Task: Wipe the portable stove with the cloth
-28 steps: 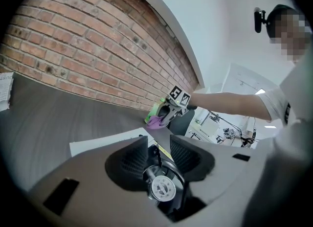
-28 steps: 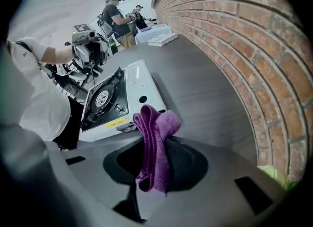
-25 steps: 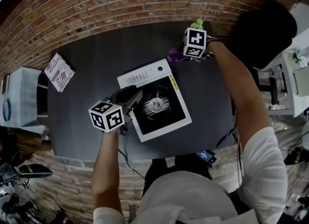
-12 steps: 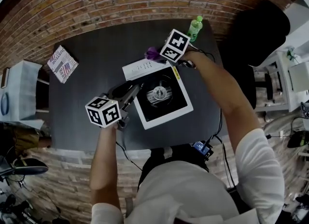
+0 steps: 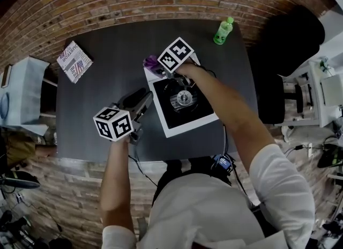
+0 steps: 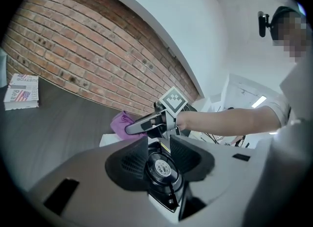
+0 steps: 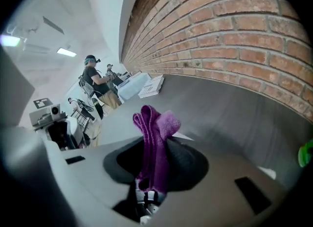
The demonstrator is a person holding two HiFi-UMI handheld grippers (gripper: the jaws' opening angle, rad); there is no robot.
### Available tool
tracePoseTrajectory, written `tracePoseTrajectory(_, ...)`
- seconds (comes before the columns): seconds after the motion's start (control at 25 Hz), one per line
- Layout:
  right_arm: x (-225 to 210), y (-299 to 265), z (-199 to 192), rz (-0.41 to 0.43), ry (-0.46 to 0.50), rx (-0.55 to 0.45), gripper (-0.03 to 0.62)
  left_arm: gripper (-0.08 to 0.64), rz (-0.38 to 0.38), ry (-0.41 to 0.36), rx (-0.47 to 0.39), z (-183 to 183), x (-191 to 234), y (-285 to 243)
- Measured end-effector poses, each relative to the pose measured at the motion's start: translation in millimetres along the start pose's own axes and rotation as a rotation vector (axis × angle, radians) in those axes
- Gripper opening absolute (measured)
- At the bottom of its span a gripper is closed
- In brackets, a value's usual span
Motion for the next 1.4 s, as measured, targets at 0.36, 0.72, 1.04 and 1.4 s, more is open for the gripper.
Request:
tracePoseTrajectory(0.36,-4,-33,-8,0.069,-0.192,0.031,0.12,0.146,0.013,0.026,-0.002,-7,14,10)
tracePoseTrajectory(0.72,-24,-24,-26,0.072,-0.304,0.008,0.118,0.146,-0.001,0.027,0.001,-4,12,1)
tracePoseTrajectory(1.04,-33,-10,-47,0.04,-0.307,0.037,0.118,0.146,-0.021,0.018,0.012,-1,3,-13)
tracePoseTrajectory(1.4,-47,11,-71,-0.03,-0.27,0.09,0.118,0.146,-0.043,0.008,0.022,1,-11,-28)
Point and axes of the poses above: the fingertips, and each gripper's own axes: y backward along the fingers, x to its left, z out of its top, the point moved 3 cm from there along y, backward along the fingers, and after that the axes turned 10 degrees about x, right-handed, at the moved point
